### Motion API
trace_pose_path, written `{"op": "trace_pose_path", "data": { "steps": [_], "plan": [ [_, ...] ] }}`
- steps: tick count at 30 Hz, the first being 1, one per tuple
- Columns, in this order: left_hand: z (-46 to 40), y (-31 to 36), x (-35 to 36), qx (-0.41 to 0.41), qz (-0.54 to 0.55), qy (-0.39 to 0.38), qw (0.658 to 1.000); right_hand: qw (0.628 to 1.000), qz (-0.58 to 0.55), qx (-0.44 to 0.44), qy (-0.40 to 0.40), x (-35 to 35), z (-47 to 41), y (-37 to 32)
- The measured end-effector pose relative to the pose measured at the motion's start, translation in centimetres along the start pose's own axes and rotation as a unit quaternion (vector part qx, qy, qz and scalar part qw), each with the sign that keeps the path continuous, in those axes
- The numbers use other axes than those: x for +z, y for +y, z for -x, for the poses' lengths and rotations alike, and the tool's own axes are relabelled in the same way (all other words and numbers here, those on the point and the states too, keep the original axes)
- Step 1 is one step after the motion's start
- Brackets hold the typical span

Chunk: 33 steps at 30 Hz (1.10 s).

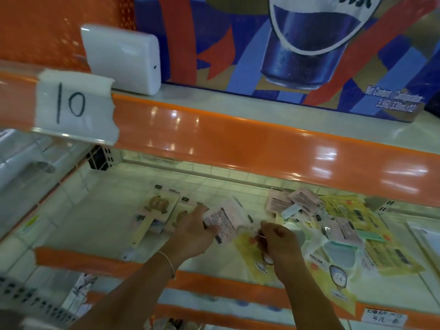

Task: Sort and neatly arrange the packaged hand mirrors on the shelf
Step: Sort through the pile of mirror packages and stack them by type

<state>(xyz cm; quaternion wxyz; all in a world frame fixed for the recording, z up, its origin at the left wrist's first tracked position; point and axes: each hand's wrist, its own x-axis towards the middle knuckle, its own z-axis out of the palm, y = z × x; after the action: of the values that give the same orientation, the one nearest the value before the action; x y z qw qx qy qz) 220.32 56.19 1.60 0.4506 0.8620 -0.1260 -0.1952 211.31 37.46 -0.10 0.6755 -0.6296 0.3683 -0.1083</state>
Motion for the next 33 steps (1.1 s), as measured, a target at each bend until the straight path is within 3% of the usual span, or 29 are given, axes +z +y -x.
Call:
{"op": "trace_pose_path", "data": {
  "steps": [7,13,17,21,29,33],
  "plan": [
    [-1.3,-4.3,-4.1,-0.055,-0.055,0.192,0.978,0.982,0.169,-0.083,0.013,2.7,0.3,1.9],
    [-1.4,-5.4,-5.0,-0.086,-0.190,0.176,0.962,0.969,0.218,-0.118,-0.004,3.8,0.9,2.4],
    [-0.8,-4.6,-4.9,-0.114,-0.369,0.174,0.906,0.968,0.213,-0.130,0.003,3.6,1.2,2.2],
    [-0.4,-3.5,-4.2,-0.010,-0.409,0.227,0.884,0.968,0.213,-0.134,0.021,2.5,1.3,2.1],
    [-1.2,1.1,1.2,0.112,-0.345,0.123,0.924,0.968,0.194,-0.145,0.061,-2.3,2.2,2.2],
    [-1.3,3.6,4.8,0.189,-0.324,0.064,0.925,0.966,0.195,-0.146,0.091,-5.6,1.7,2.0]
  ]
}}
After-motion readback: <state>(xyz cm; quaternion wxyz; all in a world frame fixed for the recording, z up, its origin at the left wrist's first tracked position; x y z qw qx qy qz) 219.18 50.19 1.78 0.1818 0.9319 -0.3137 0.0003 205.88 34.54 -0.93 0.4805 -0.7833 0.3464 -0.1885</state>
